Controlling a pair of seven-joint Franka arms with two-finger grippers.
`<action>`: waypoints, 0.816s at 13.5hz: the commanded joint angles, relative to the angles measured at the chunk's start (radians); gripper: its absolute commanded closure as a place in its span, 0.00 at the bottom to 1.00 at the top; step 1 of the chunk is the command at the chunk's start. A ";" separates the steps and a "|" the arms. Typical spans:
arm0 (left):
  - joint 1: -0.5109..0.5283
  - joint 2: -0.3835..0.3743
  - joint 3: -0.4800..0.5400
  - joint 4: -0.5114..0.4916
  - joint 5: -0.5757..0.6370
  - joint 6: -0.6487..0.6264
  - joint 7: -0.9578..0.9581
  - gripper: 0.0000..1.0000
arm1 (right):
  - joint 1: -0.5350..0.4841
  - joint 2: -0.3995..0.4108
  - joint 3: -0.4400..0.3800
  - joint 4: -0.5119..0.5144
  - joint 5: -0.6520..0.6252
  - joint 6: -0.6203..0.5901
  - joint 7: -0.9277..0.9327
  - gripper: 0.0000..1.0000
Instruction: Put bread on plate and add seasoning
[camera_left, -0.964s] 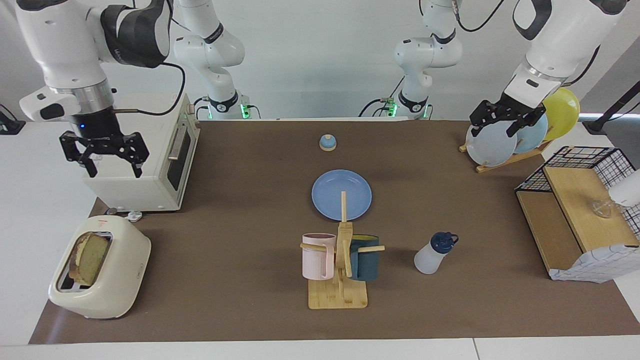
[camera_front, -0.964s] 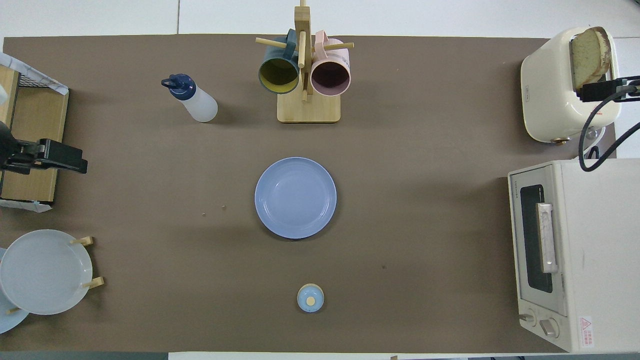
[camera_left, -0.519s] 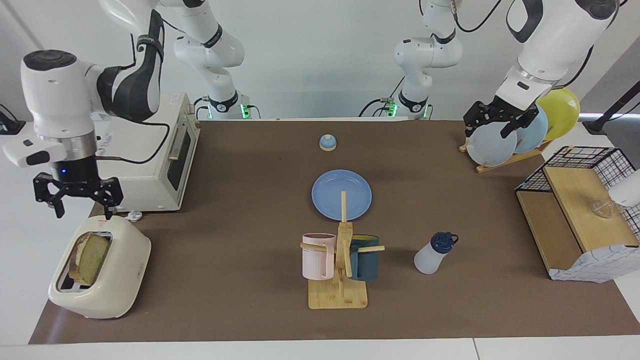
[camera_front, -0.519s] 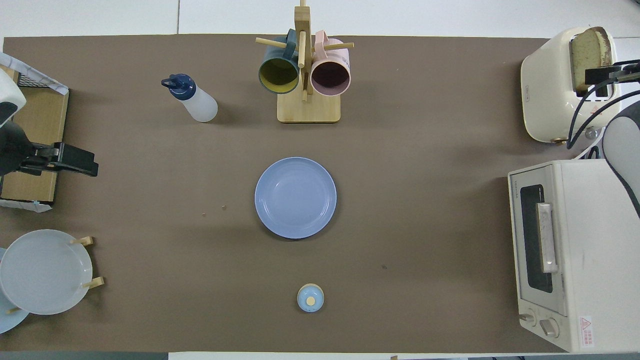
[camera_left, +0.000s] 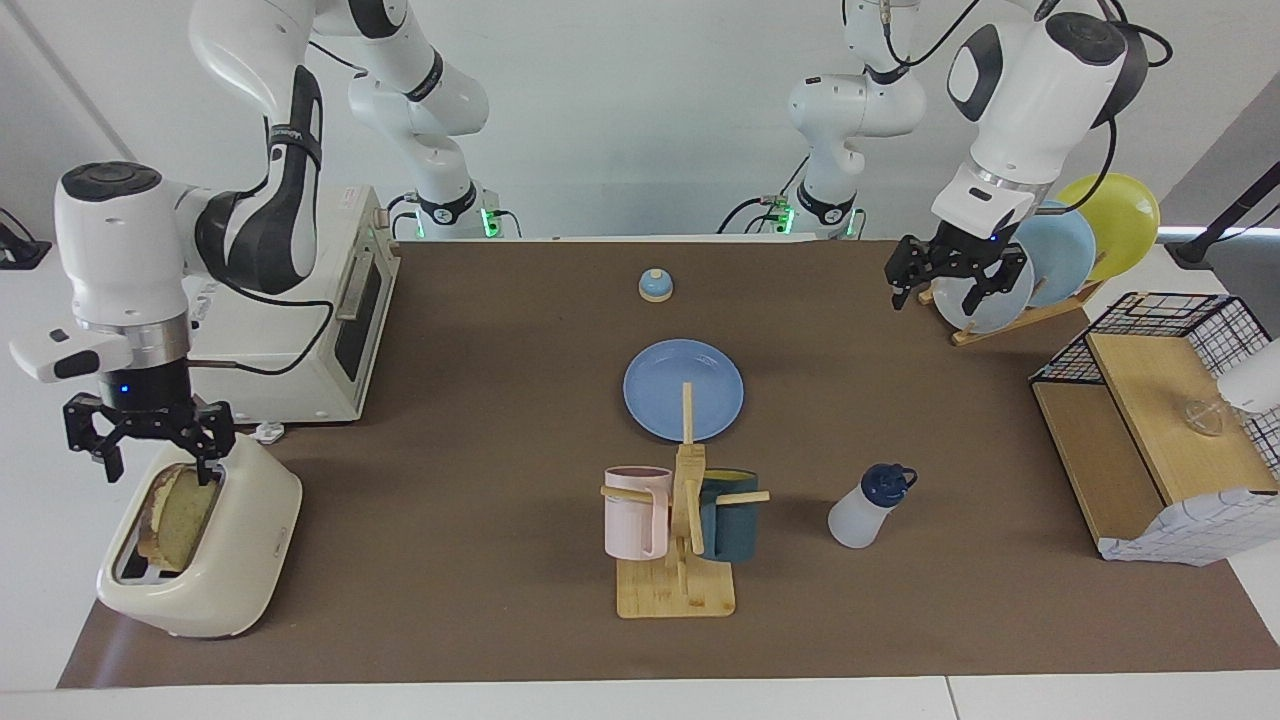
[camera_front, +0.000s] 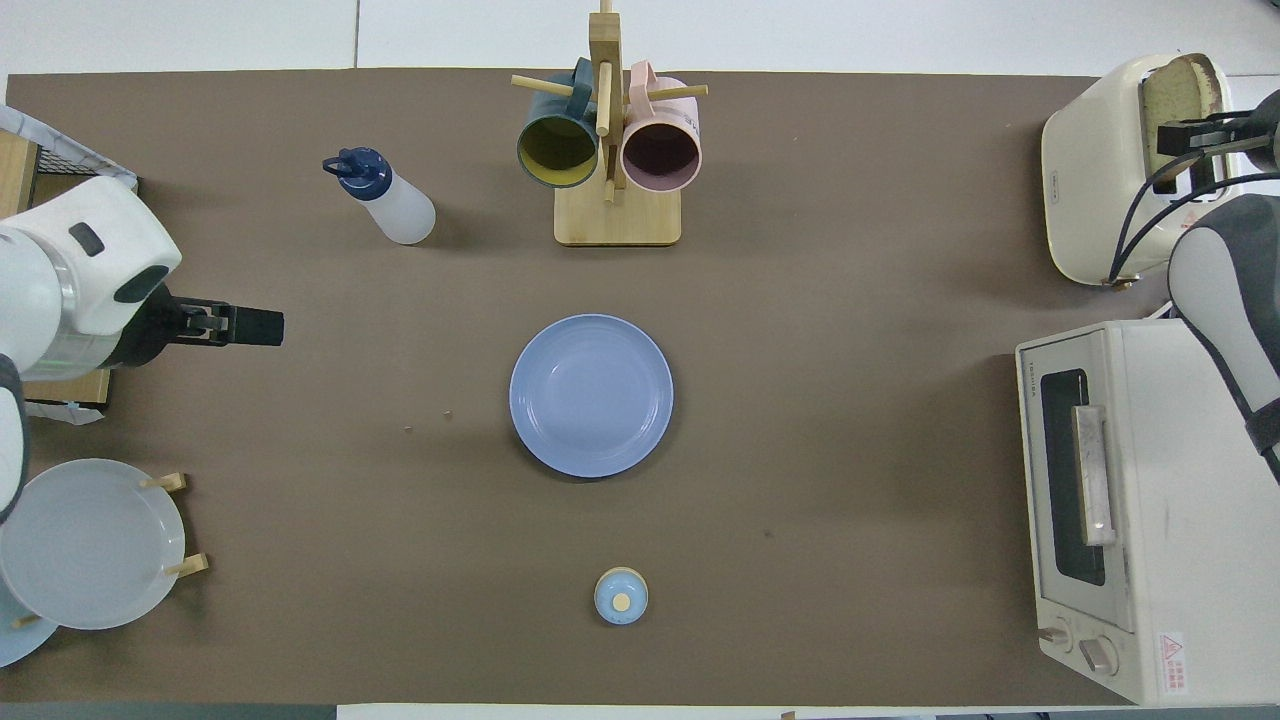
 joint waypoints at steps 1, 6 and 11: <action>-0.030 -0.052 0.008 -0.135 0.008 0.176 0.003 0.00 | -0.013 0.012 0.010 0.014 -0.041 0.017 -0.029 0.55; -0.062 -0.052 0.009 -0.238 0.008 0.382 0.006 0.00 | 0.002 0.012 0.016 0.052 -0.111 0.005 -0.075 1.00; -0.078 -0.027 0.008 -0.367 0.011 0.655 0.015 0.00 | 0.052 0.001 0.024 0.137 -0.160 -0.155 -0.077 1.00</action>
